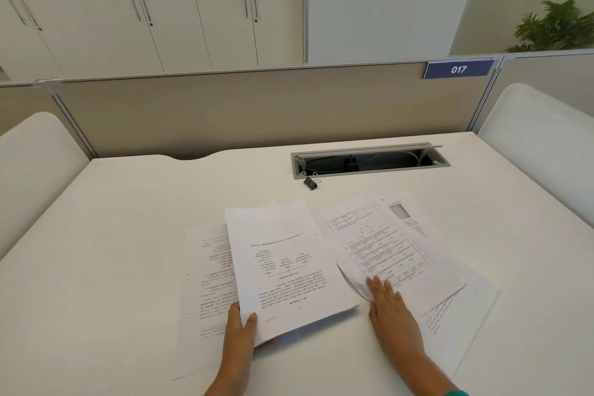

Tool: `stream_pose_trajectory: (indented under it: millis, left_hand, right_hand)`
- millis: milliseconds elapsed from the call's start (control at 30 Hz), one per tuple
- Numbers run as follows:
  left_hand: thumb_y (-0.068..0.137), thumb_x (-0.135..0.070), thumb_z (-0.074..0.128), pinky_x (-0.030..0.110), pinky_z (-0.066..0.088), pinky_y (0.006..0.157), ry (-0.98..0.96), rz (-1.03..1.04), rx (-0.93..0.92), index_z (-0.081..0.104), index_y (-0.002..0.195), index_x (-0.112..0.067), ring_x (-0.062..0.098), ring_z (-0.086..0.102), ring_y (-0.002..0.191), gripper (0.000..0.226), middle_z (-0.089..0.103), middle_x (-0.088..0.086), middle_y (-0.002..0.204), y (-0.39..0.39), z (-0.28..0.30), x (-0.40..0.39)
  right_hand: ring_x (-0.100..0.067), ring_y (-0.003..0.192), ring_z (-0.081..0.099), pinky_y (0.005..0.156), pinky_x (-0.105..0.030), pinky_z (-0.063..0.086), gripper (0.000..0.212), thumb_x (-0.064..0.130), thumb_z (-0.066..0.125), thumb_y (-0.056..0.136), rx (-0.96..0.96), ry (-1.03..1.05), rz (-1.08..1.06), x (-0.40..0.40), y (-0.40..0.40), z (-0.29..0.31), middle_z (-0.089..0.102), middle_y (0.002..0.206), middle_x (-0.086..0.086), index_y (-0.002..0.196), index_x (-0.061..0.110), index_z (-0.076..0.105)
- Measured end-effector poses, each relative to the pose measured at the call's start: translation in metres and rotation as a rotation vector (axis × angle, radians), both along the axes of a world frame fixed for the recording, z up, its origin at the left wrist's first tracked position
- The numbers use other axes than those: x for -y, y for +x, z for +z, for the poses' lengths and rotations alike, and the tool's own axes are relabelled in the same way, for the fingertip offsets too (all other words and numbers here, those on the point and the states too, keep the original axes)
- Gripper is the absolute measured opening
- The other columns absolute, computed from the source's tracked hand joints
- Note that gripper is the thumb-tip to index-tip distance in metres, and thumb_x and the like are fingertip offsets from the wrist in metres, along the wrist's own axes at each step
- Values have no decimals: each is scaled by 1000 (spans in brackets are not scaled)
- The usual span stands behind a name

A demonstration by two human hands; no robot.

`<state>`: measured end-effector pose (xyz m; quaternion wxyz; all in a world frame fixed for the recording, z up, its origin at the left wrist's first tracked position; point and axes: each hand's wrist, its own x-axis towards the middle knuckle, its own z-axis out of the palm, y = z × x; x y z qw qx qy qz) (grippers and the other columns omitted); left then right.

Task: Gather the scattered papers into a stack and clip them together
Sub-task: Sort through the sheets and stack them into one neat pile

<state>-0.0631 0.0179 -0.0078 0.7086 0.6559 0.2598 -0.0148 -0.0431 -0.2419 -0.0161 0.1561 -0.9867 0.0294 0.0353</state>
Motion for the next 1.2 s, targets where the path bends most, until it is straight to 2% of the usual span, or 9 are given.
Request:
stream_pose_trajectory:
  millis: [200, 300, 433, 567, 667, 733, 800, 1000, 1200]
  left_hand:
    - [96, -2, 38, 56, 46, 96, 49, -6, 9, 43, 118, -22, 31, 49, 117, 30, 51, 7, 127, 0, -2, 1]
    - [96, -2, 39, 55, 45, 98, 80, 0, 0, 42, 124, -16, 30, 49, 117, 32, 50, 8, 130, 1, -4, 0]
    - [96, -3, 39, 50, 48, 96, 81, -2, -6, 42, 125, -16, 25, 49, 109, 32, 50, 5, 125, 2, -5, 0]
    - [95, -3, 40, 39, 47, 93, 113, 2, 1, 42, 124, -16, 23, 48, 107, 32, 50, 4, 125, 3, -6, 0]
    - [95, -3, 41, 36, 43, 96, 165, -2, 3, 42, 126, -13, 22, 47, 107, 33, 50, 6, 128, 3, -8, 0]
    - [94, -2, 42, 37, 38, 101, 210, -6, 12, 42, 127, -11, 21, 45, 108, 34, 50, 8, 130, 4, -10, -1]
    - [94, -1, 43, 35, 36, 99, 229, -10, 21, 43, 126, -9, 20, 44, 107, 33, 50, 9, 129, 4, -11, -2]
    - [94, -1, 42, 31, 36, 91, 215, -22, 32, 43, 127, -9, 20, 45, 106, 33, 50, 7, 125, 5, -13, -2]
    - [94, -1, 43, 37, 36, 101, 225, -23, 36, 42, 128, -7, 25, 47, 112, 35, 50, 12, 132, 6, -18, -4]
  right_hand:
    - [-17, 145, 13, 113, -28, 23, 61, 15, 34, 92, -55, 135, -88, -3, -5, 8, 12, 157, 6, 146, 32, 12]
    - [-24, 145, 3, 116, -34, 15, 73, 10, 39, 84, -149, 262, -78, -2, -7, 9, 4, 158, 5, 146, 35, 9]
    - [-25, 145, 1, 117, -34, 9, 75, 8, 38, 84, -170, 242, -56, 0, -8, 8, 1, 158, 2, 146, 35, 6]
    - [-26, 145, 3, 115, -35, 20, 73, 7, 37, 86, -176, 273, -83, 0, -8, 9, 2, 158, 5, 145, 37, 8]
    - [-23, 142, 23, 95, -25, 39, 69, 10, 41, 85, -157, 322, -81, 5, -10, 13, 17, 155, 8, 144, 39, 17]
    - [-21, 124, 48, 89, -25, 42, 63, 14, 46, 84, -115, 365, -90, 12, -12, 17, 41, 143, 7, 140, 38, 28]
    - [-16, 111, 57, 92, -25, 43, 56, 16, 51, 85, -61, 392, -94, 16, -12, 20, 54, 131, 9, 136, 35, 37]
    - [-11, 110, 59, 93, -23, 43, 39, 25, 55, 90, 5, 374, -131, 16, -8, 23, 62, 123, 14, 128, 29, 49]
    - [-9, 95, 56, 80, -21, 43, 31, 25, 63, 84, 72, 348, -147, 16, -2, 25, 61, 93, 11, 114, 28, 57]
